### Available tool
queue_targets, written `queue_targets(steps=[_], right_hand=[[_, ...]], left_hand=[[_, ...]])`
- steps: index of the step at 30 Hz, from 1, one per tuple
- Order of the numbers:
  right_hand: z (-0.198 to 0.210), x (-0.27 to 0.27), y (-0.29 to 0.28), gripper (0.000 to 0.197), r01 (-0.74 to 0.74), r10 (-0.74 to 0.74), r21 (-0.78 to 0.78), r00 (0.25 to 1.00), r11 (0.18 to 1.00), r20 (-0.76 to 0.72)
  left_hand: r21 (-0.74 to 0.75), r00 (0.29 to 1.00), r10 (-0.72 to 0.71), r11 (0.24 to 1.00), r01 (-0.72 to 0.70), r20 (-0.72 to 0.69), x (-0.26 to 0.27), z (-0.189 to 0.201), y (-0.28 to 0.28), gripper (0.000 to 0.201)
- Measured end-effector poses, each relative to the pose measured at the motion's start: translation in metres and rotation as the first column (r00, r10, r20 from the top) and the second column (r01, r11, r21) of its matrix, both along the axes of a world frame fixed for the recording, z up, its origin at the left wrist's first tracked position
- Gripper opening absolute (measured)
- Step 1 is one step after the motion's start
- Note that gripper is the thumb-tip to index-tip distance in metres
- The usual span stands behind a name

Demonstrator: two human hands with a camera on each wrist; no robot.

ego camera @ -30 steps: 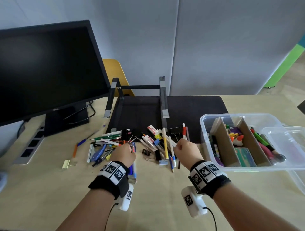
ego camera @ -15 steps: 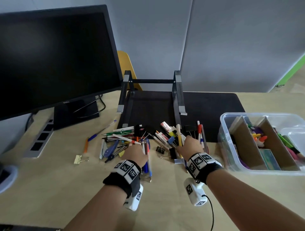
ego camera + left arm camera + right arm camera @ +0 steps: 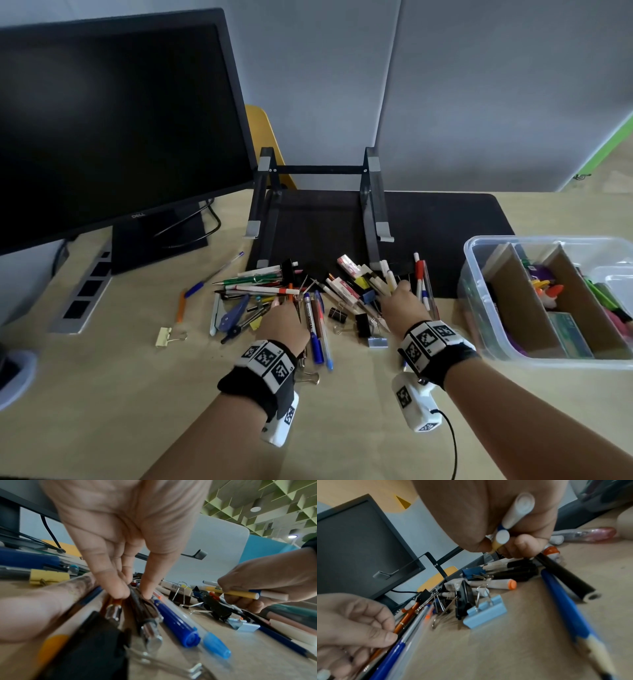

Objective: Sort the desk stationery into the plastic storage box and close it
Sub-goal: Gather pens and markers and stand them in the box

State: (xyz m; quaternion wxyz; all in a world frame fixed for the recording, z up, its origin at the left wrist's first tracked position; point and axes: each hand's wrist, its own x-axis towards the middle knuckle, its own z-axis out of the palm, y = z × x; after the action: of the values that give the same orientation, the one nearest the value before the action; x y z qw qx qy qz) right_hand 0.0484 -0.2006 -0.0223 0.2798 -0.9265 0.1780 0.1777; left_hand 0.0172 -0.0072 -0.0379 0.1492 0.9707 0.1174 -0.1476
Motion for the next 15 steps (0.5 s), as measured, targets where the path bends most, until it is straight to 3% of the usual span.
queue_targets(steps=[2,9,12,15], right_hand=[[0.003,-0.001,-0.004,0.029,-0.001,0.001,-0.001,1.000,1.000,-0.004],[0.008,-0.004,-0.014,0.039,0.049,-0.056,0.098,0.996,0.994,0.075],[0.007,-0.005,-0.016,0.039,0.044,-0.054,0.103,0.993,0.994,0.101],[0.006,-0.004,-0.017,0.036,0.026,-0.040,0.110,0.992,0.994,0.123]], left_hand=[[0.013,1.000,0.002,1.000,-0.001,-0.019,0.001,-0.001,0.000,0.006],[0.010,0.998,-0.030,0.999,0.030,-0.062,0.006,-0.003,-0.010,0.025],[0.057,0.994,-0.083,0.995,0.087,-0.073,0.009,-0.008,-0.014,0.024],[0.037,0.996,-0.048,0.998,0.051,-0.073,0.012,-0.004,-0.017,0.026]])
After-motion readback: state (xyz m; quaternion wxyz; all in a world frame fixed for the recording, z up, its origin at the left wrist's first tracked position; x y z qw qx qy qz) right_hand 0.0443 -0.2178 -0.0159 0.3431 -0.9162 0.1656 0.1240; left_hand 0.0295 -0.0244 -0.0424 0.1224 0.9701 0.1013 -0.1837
